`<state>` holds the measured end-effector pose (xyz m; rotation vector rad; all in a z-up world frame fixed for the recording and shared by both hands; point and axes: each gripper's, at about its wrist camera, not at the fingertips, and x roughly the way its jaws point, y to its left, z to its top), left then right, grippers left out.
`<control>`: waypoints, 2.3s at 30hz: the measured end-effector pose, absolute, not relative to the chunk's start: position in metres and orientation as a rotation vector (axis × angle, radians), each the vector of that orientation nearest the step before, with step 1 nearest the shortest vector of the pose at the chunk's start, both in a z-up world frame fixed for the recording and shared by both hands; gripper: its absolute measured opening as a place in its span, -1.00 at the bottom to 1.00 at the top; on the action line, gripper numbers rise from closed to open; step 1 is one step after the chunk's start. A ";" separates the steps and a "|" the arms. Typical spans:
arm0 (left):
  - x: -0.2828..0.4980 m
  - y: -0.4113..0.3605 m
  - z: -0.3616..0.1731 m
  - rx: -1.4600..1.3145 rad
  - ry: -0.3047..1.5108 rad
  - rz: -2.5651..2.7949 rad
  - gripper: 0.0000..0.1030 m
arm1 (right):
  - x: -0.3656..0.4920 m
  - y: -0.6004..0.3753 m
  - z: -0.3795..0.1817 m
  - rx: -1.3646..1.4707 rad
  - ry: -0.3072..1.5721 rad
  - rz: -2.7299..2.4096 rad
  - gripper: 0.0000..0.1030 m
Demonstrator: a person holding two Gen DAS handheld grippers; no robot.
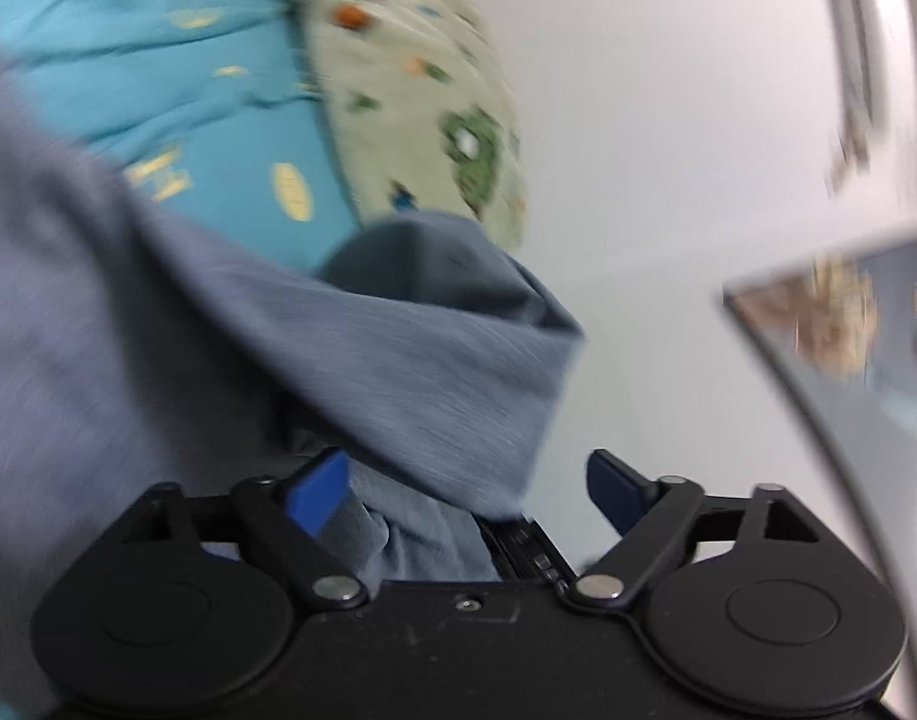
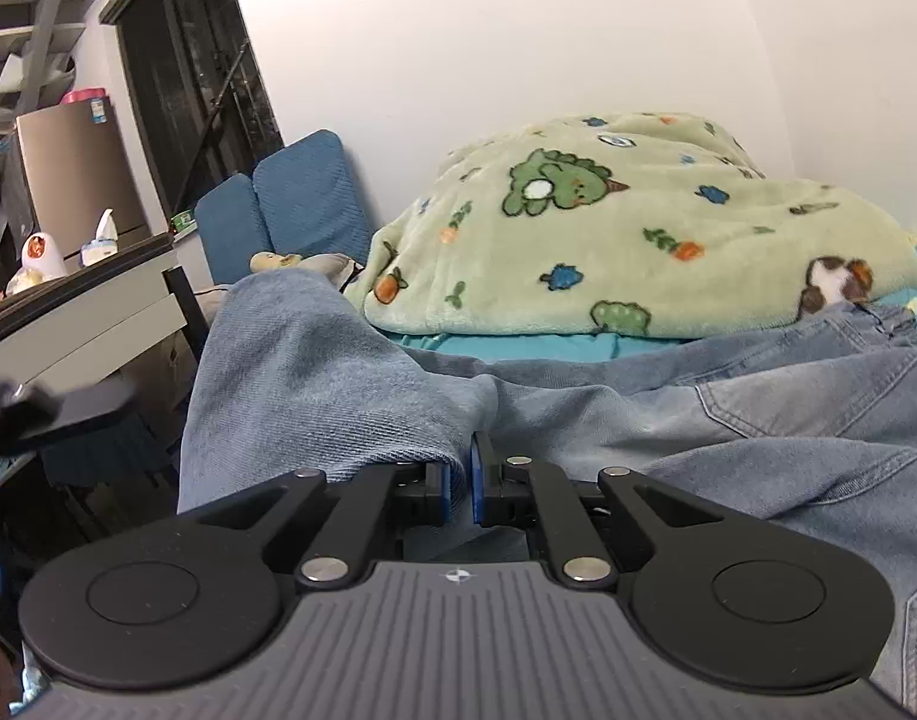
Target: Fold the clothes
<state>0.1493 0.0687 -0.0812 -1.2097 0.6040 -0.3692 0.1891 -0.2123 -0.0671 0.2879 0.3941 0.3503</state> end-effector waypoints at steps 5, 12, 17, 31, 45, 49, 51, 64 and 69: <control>0.161 0.094 -0.102 -1.321 0.560 -0.235 0.70 | 0.185 -0.216 -0.065 0.316 0.387 0.354 -0.88; 0.192 0.126 -0.129 -1.357 0.531 -0.091 0.46 | 0.182 -0.233 -0.063 0.396 0.377 0.331 -0.88; 0.212 0.141 -0.127 -1.397 0.465 -0.164 0.28 | 0.182 -0.242 -0.064 0.428 0.375 0.321 -0.88; 0.273 0.145 -0.039 -1.008 0.340 -0.209 -0.97 | 0.182 -0.231 -0.078 0.385 0.458 0.408 -0.86; 0.287 0.314 0.012 -0.847 0.091 0.029 -0.98 | 0.189 -0.142 -0.133 0.100 0.647 0.663 -0.72; 0.271 0.356 -0.063 -0.928 0.209 0.156 -0.97 | 0.194 -0.140 -0.142 0.094 0.691 0.648 -0.72; 0.259 0.371 -0.100 -0.988 0.276 0.197 -0.97 | 0.196 -0.139 -0.146 0.103 0.711 0.635 -0.71; 0.180 0.389 -0.143 -1.103 0.571 0.179 -0.32 | 0.196 -0.149 -0.139 0.105 0.743 0.521 -0.44; 0.129 0.376 -0.116 -1.056 0.573 0.138 0.16 | 0.175 -0.162 -0.125 0.118 0.748 0.481 -0.42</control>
